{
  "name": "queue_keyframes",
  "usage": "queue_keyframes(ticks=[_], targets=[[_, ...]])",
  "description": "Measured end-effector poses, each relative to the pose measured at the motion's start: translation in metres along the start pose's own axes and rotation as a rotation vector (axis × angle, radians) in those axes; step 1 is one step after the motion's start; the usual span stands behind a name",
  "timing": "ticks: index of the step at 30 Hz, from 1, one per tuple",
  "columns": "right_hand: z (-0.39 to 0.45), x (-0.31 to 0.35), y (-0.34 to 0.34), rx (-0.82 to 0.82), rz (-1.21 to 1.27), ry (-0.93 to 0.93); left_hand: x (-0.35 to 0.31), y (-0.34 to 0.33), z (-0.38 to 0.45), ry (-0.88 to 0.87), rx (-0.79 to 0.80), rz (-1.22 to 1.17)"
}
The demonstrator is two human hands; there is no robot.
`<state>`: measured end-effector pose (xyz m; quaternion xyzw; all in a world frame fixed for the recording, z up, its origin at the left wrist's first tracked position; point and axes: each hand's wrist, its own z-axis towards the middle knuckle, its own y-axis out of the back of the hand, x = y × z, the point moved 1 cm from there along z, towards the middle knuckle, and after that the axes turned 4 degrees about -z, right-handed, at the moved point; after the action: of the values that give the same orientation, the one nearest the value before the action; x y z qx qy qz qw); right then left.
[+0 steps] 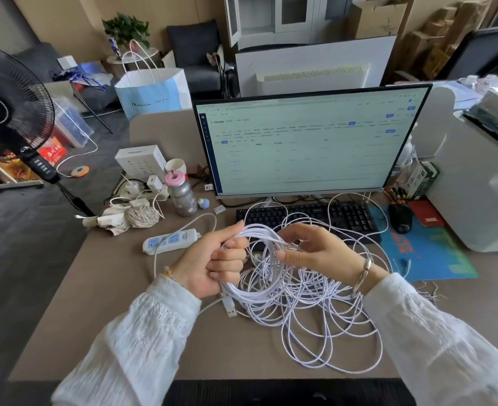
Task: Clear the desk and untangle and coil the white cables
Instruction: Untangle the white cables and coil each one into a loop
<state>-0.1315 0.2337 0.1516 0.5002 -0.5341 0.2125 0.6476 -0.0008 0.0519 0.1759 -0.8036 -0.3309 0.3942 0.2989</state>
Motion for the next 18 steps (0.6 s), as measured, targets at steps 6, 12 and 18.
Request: queue_keyframes(ticks=[6, 12, 18], targets=[[-0.012, -0.018, 0.000, 0.091, -0.145, 0.023, -0.005, 0.014, -0.005, -0.009, 0.226, -0.197], [-0.008, -0.056, 0.008, -0.061, -0.458, -0.075, -0.029, 0.018, -0.027, -0.020, 0.363, -0.144], [0.002, -0.087, 0.008, -0.110, -0.489, -0.180, -0.061, 0.018, -0.068, -0.133, 0.515, -0.163]])
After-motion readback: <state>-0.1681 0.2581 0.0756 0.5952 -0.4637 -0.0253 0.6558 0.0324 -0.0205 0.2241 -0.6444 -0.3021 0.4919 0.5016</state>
